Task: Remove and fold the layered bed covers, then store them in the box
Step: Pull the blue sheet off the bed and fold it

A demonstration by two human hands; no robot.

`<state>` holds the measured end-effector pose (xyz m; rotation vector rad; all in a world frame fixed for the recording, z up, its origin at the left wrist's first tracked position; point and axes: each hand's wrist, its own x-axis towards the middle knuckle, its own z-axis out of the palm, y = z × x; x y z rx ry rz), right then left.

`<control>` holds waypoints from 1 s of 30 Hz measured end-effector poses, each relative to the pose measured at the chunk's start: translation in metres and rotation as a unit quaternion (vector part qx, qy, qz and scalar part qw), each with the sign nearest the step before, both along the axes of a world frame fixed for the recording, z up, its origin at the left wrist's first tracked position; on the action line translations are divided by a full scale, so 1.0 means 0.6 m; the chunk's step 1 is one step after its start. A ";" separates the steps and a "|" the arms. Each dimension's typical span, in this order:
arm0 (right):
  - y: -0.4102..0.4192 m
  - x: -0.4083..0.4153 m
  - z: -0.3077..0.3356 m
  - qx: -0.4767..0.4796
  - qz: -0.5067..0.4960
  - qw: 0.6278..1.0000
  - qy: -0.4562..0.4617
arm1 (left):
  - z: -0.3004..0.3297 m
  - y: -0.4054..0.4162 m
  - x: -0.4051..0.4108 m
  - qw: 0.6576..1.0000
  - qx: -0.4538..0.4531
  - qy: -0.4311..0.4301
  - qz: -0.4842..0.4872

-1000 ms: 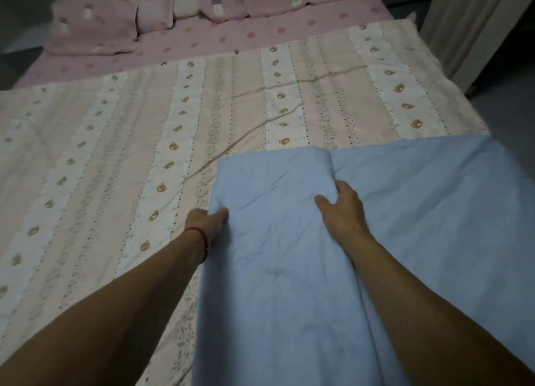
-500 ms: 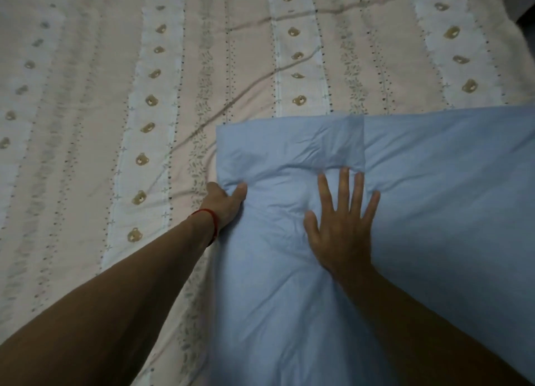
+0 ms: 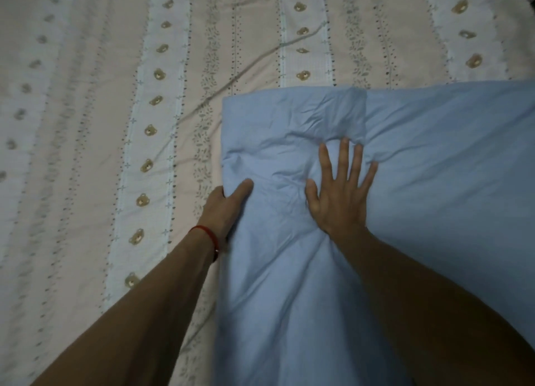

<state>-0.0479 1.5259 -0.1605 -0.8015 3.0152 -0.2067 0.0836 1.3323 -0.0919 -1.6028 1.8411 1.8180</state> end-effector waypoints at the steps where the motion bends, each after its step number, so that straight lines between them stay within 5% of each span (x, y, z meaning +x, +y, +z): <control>1: 0.001 -0.001 -0.001 0.003 0.004 1.000 -0.016 | 0.004 0.015 0.018 1.000 0.013 0.009 0.001; 6: 0.020 -0.025 0.019 -0.027 0.053 0.984 -0.166 | 0.051 0.052 0.079 0.985 -0.111 -0.017 -0.128; 12: 0.176 0.028 0.089 -0.269 0.045 0.873 -0.405 | 0.167 0.090 0.067 0.950 -0.158 -0.026 -0.267; 18: 0.310 0.094 0.145 -0.360 -0.004 0.795 -0.489 | 0.295 0.207 0.015 0.938 -0.179 0.050 -0.293; 22: 0.377 0.090 0.178 -0.400 -0.061 0.769 -0.495 | 0.352 0.323 -0.055 0.900 -0.248 0.124 -0.336; 27: 0.473 0.041 0.251 -0.464 -0.173 0.682 -0.537 | 0.372 0.501 -0.168 0.877 -0.287 0.162 -0.349; 30: 0.554 0.002 0.261 -0.534 -0.257 0.616 -0.519 | 0.339 0.605 -0.218 0.912 -0.182 0.165 -0.329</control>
